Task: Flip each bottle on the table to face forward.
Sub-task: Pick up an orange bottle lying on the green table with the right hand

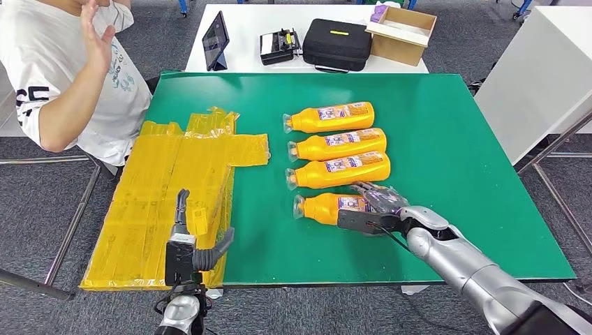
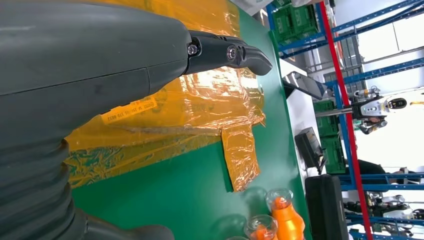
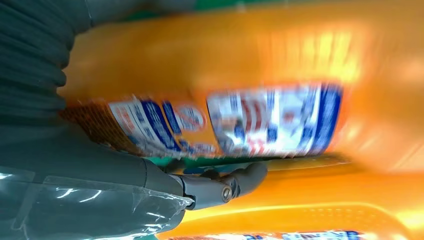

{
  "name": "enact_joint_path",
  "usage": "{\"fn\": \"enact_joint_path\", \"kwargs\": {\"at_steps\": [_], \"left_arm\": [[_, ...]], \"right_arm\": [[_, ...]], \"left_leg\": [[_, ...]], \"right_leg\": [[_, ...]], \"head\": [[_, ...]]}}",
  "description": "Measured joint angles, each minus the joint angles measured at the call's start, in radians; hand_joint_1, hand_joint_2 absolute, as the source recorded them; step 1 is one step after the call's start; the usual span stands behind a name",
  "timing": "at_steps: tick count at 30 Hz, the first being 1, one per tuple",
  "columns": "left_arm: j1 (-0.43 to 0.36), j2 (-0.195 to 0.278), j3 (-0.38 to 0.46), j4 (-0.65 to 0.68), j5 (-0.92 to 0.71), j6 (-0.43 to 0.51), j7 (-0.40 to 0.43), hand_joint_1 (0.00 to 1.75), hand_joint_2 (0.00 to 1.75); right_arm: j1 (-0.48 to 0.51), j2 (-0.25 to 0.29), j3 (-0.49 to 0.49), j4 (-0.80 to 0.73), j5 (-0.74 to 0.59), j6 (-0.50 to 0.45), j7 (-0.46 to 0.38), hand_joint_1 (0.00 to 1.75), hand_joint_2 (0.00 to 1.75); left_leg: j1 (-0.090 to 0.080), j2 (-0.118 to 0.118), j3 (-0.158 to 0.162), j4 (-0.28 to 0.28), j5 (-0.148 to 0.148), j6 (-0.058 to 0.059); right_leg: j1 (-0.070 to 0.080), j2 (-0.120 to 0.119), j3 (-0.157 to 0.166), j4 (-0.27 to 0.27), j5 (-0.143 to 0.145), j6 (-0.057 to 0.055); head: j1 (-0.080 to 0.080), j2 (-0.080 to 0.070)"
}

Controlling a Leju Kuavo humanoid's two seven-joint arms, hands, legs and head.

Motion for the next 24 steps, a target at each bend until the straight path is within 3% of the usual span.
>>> {"fn": "enact_joint_path", "kwargs": {"at_steps": [10,14,17,20,24], "left_arm": [[0.000,0.000,0.001,0.009,0.024,-0.012,-0.011,0.00,1.75],[0.000,0.000,0.002,0.010,0.025,-0.012,-0.014,0.00,1.75],[0.001,0.000,0.002,0.010,0.018,-0.012,-0.014,0.00,1.75],[0.003,0.000,0.004,0.007,0.009,-0.012,-0.014,0.00,1.75],[0.016,0.000,0.006,-0.014,-0.002,-0.012,-0.013,0.00,1.75]], "right_arm": [[0.000,-0.040,0.002,-0.033,-0.047,0.036,0.012,1.75,1.75],[0.023,-0.062,-0.005,-0.076,-0.082,0.012,0.007,1.75,1.75],[0.071,-0.068,-0.040,-0.125,-0.132,-0.032,-0.042,1.75,1.75],[0.153,-0.025,-0.130,-0.193,-0.169,-0.128,-0.162,1.75,1.75],[0.256,0.128,-0.288,-0.302,-0.143,-0.298,-0.342,1.75,1.75]], "left_leg": [[-0.001,-0.001,0.000,0.000,0.000,0.000],[-0.001,-0.001,-0.001,0.000,0.000,0.000],[-0.001,-0.001,-0.003,0.000,0.000,0.000],[0.000,-0.001,-0.005,0.000,0.000,0.000],[0.002,-0.001,-0.007,-0.001,0.000,0.000]], "right_leg": [[-0.001,0.000,0.001,0.000,0.000,0.000],[-0.001,-0.001,0.000,0.000,0.000,0.000],[0.000,-0.001,-0.001,0.000,0.000,0.000],[0.001,-0.001,-0.002,0.001,0.000,0.000],[0.002,-0.001,-0.005,0.001,0.000,0.000]], "head": [[0.000,0.000],[0.000,0.000],[0.000,0.000],[0.000,0.000],[0.000,0.000]]}}
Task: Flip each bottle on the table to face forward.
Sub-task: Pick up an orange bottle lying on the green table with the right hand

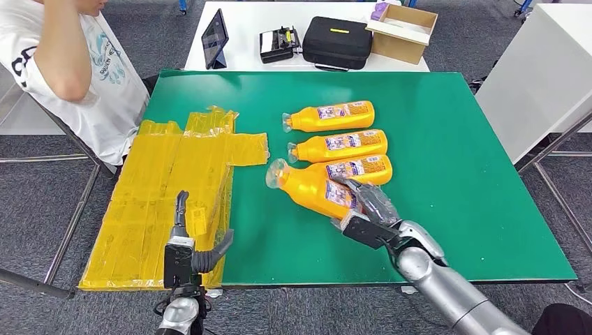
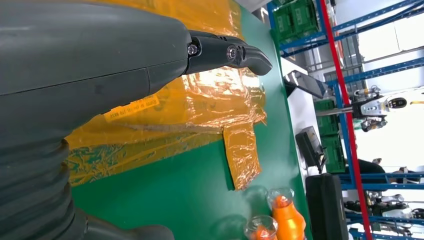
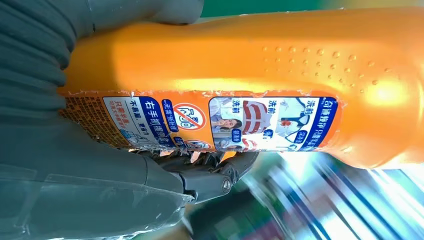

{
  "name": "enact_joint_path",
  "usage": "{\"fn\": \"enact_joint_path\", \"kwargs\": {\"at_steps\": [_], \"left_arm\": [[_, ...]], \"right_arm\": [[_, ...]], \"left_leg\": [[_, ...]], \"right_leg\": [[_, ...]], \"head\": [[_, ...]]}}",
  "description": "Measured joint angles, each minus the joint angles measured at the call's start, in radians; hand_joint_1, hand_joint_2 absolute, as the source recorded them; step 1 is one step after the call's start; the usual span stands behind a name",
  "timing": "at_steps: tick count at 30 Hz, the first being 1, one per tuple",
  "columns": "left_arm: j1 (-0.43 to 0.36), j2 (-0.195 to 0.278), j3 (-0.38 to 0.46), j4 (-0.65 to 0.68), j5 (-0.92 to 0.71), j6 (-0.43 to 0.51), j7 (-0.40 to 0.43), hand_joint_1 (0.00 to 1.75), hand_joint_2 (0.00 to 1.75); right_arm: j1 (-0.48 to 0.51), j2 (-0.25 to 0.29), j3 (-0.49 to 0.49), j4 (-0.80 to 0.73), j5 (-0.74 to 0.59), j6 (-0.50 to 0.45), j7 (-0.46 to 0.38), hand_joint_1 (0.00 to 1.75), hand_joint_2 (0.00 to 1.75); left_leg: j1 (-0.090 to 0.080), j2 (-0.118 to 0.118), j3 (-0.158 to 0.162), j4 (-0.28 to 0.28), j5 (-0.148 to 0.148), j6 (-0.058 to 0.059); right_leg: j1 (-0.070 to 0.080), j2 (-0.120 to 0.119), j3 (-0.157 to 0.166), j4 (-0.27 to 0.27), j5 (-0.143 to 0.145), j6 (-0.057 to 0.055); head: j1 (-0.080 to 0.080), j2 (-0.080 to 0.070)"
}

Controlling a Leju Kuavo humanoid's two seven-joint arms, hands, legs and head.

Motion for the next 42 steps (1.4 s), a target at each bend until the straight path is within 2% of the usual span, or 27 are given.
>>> {"fn": "enact_joint_path", "kwargs": {"at_steps": [3,6,10,13,17,19,25,31,36,42], "left_arm": [[0.016,0.000,0.001,-0.027,0.005,-0.004,0.006,0.00,1.75],[0.034,0.000,0.003,-0.056,0.035,-0.026,0.016,0.00,1.75],[0.053,0.000,0.003,-0.092,0.091,-0.080,0.029,0.00,1.75],[0.066,0.002,-0.005,-0.127,0.137,-0.143,0.041,0.00,1.75],[0.087,0.013,-0.041,-0.197,0.196,-0.265,0.052,0.00,1.75],[0.098,0.019,-0.062,-0.235,0.208,-0.298,0.057,0.00,1.75],[0.113,0.034,-0.092,-0.294,0.216,-0.321,0.063,0.00,1.75],[0.120,0.048,-0.128,-0.344,0.235,-0.394,0.063,0.00,1.75],[0.121,0.052,-0.149,-0.363,0.235,-0.404,0.066,0.00,1.75],[0.122,0.055,-0.153,-0.370,0.234,-0.404,0.066,0.00,1.75]], "right_arm": [[0.050,0.123,-0.099,-0.091,0.041,-0.123,-0.063,1.75,1.75],[0.088,0.221,-0.181,-0.161,0.112,-0.269,-0.088,1.75,1.75],[0.129,0.316,-0.256,-0.217,0.190,-0.432,-0.115,1.75,1.75],[0.152,0.364,-0.292,-0.232,0.170,-0.492,-0.136,1.75,1.75],[0.179,0.407,-0.322,-0.224,0.106,-0.481,-0.170,1.75,1.75],[0.191,0.424,-0.331,-0.206,0.092,-0.472,-0.191,1.75,1.75],[0.204,0.453,-0.348,-0.170,0.083,-0.465,-0.207,1.75,1.75],[0.215,0.502,-0.343,-0.075,0.068,-0.381,-0.236,1.75,1.75],[0.223,0.541,-0.313,0.016,0.078,-0.364,-0.257,1.75,1.75],[0.223,0.553,-0.300,0.060,0.078,-0.364,-0.259,1.75,1.75]], "left_leg": [[0.001,-0.001,-0.001,0.000,0.000,0.000],[0.000,0.000,-0.001,0.000,0.000,0.000],[-0.001,0.000,-0.002,0.000,0.000,0.000],[-0.001,0.000,-0.002,0.000,0.000,0.000],[-0.001,0.000,-0.002,0.000,0.000,0.000],[-0.001,0.000,-0.002,0.000,0.000,0.000],[-0.001,0.000,-0.002,0.000,0.000,0.000],[-0.001,0.000,-0.002,0.000,0.000,0.000],[0.000,0.000,-0.002,0.000,0.000,0.000],[-0.001,0.000,-0.003,0.000,0.000,0.000]], "right_leg": [[0.000,-0.001,-0.002,0.001,0.000,0.000],[0.000,0.000,-0.002,0.001,0.000,-0.001],[-0.002,0.000,-0.002,0.000,0.000,0.000],[-0.002,0.000,-0.002,0.000,0.000,0.000],[-0.001,0.000,-0.002,0.000,0.000,0.000],[-0.001,0.000,-0.002,0.000,0.000,0.000],[-0.001,0.000,-0.003,0.000,0.000,0.000],[-0.001,0.000,-0.003,0.000,0.000,0.000],[-0.001,0.000,-0.003,0.000,0.000,-0.001],[-0.001,0.000,-0.003,0.000,0.000,-0.001]], "head": [[0.000,0.000],[0.001,0.000],[0.001,0.000],[0.001,0.000],[0.000,0.000],[0.000,0.000],[0.000,0.000],[0.001,0.000],[0.000,0.000],[0.001,0.000]]}}
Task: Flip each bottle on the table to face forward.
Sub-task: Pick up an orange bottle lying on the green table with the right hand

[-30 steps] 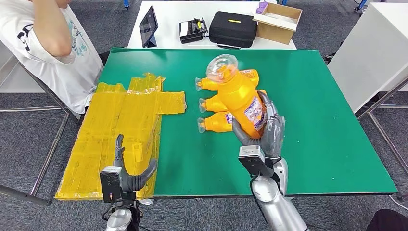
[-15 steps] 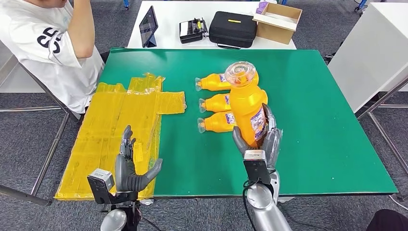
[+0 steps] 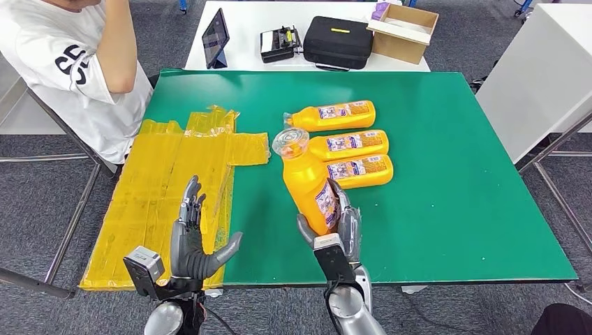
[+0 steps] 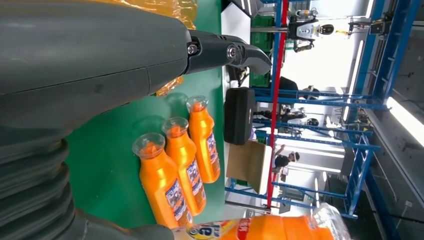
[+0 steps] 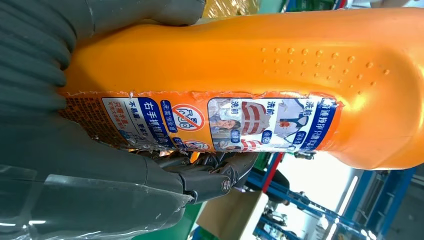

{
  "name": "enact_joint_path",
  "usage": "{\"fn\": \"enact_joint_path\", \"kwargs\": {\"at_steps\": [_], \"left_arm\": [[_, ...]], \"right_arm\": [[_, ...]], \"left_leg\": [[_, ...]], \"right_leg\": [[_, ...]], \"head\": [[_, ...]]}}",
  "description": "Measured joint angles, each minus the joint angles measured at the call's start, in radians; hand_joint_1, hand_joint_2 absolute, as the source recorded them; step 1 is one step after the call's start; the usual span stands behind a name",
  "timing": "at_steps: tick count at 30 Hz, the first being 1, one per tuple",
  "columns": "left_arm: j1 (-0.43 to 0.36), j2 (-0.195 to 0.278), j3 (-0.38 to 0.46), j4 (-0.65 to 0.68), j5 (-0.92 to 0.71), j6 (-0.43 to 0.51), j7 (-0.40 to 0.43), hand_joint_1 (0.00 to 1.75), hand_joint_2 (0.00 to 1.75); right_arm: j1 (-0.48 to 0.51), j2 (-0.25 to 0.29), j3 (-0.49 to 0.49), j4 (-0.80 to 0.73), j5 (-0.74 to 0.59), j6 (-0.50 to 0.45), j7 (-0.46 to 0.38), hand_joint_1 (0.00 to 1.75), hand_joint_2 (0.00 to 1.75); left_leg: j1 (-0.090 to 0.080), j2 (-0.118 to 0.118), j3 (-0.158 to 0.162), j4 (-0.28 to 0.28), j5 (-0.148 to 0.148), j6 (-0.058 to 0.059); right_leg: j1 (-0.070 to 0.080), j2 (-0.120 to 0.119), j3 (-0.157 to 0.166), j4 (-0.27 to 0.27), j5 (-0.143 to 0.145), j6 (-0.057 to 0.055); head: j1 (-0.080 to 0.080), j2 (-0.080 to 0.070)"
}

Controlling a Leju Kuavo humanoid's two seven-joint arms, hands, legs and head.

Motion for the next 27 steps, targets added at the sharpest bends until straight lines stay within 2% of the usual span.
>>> {"fn": "enact_joint_path", "kwargs": {"at_steps": [10,17,21,27], "left_arm": [[0.000,0.005,-0.001,0.001,-0.013,0.000,0.012,0.00,1.75],[-0.011,0.005,-0.008,0.033,-0.036,-0.021,0.038,0.00,1.75],[-0.019,0.005,-0.015,0.064,-0.045,-0.027,0.077,0.00,1.75],[-0.033,0.005,-0.001,0.143,-0.024,-0.051,0.096,0.00,1.75]], "right_arm": [[-0.002,0.010,0.022,0.040,0.037,0.022,0.004,1.75,1.75],[-0.038,0.056,0.154,0.180,0.125,0.031,0.024,1.75,1.75],[-0.070,0.061,0.218,0.272,0.147,0.039,0.039,1.75,1.75],[-0.107,0.065,0.292,0.387,0.208,-0.043,0.046,1.75,1.75]], "left_leg": [[0.000,0.000,0.000,0.000,0.000,0.000],[0.001,0.000,0.000,0.000,0.000,0.000],[0.000,0.000,-0.001,0.000,0.000,0.000],[0.000,0.000,-0.001,0.000,0.000,0.000]], "right_leg": [[0.000,0.000,0.000,0.000,0.000,0.000],[0.001,0.000,-0.001,0.000,0.000,0.000],[0.000,0.000,-0.001,0.000,0.000,0.000],[0.000,0.000,-0.002,0.000,0.000,0.000]], "head": [[0.000,0.000],[0.000,0.000],[0.000,0.000],[0.000,0.000]]}}
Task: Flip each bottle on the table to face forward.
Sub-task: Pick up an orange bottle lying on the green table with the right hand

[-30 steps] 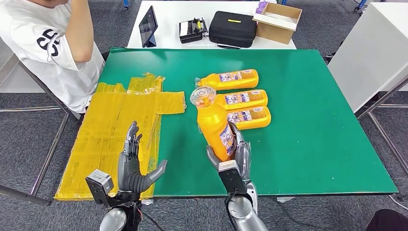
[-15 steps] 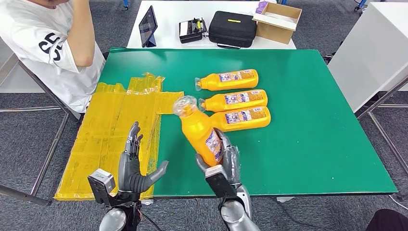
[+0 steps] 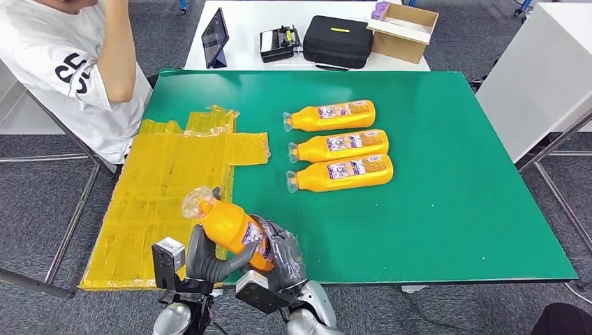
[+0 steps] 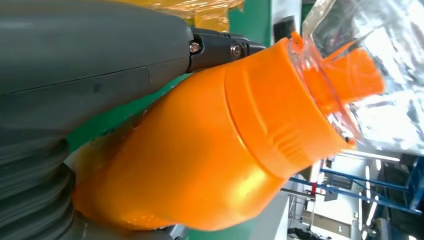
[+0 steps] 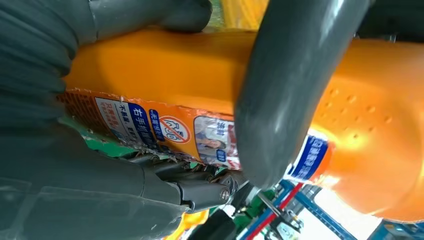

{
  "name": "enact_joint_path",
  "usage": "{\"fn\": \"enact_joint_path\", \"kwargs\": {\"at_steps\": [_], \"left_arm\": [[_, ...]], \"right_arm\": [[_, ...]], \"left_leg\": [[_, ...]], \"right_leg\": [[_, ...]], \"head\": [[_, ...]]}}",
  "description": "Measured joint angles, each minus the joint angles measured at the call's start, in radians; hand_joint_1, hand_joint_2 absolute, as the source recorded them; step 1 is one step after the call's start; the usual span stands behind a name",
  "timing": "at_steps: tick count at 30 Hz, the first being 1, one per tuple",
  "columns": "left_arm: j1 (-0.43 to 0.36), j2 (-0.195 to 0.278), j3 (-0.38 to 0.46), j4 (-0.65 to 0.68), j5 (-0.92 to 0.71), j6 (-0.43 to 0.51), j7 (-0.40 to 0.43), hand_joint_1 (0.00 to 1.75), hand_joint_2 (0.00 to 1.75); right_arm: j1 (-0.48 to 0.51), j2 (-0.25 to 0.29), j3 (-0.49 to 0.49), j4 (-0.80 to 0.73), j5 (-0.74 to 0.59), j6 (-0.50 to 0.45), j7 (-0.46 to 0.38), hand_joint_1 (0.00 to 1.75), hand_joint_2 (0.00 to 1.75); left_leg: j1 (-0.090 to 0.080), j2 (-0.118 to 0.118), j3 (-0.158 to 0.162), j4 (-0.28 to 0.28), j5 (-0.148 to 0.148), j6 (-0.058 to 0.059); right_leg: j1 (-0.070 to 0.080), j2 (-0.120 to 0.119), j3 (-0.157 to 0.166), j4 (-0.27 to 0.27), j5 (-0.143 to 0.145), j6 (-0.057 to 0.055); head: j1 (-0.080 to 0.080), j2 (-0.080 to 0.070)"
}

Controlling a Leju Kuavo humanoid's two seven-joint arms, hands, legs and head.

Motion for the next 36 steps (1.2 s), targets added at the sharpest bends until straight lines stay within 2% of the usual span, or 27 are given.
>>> {"fn": "enact_joint_path", "kwargs": {"at_steps": [9,19,25,29,36], "left_arm": [[-0.003,0.002,0.018,0.056,0.063,-0.068,0.009,0.00,1.75],[-0.007,0.009,0.031,0.097,0.108,-0.115,0.012,0.00,1.75],[-0.009,0.016,0.038,0.120,0.229,-0.266,-0.005,0.00,1.75],[-0.009,0.020,0.048,0.126,0.288,-0.334,-0.030,0.00,1.75],[-0.001,0.020,0.061,0.091,0.336,-0.369,-0.047,0.00,1.75]], "right_arm": [[-0.047,0.011,0.072,0.087,0.040,-0.028,0.003,1.75,1.75],[-0.074,0.019,0.107,0.132,0.040,-0.040,0.003,1.75,1.75],[-0.078,0.019,0.121,0.138,0.030,-0.030,-0.014,1.75,1.75],[-0.079,0.019,0.135,0.140,0.020,-0.021,-0.019,1.75,1.75],[-0.080,0.019,0.144,0.140,0.019,0.000,-0.007,1.75,1.75]], "left_leg": [[0.001,0.001,0.000,0.000,0.000,0.000],[0.000,0.001,0.001,0.000,0.000,0.000],[0.001,0.001,0.000,0.000,0.000,0.000],[0.000,0.001,0.000,0.000,0.000,0.000],[0.000,0.001,-0.001,0.000,0.000,0.000]], "right_leg": [[0.000,0.000,-0.001,0.000,0.000,0.000],[0.000,0.001,-0.001,0.000,0.000,0.000],[0.000,0.001,-0.001,0.000,0.000,0.000],[0.000,0.001,-0.002,0.000,0.000,0.000],[0.000,0.001,-0.002,0.000,0.000,0.000]], "head": [[0.000,0.000],[0.000,0.000],[0.000,0.000],[0.000,0.000],[0.000,0.000]]}}
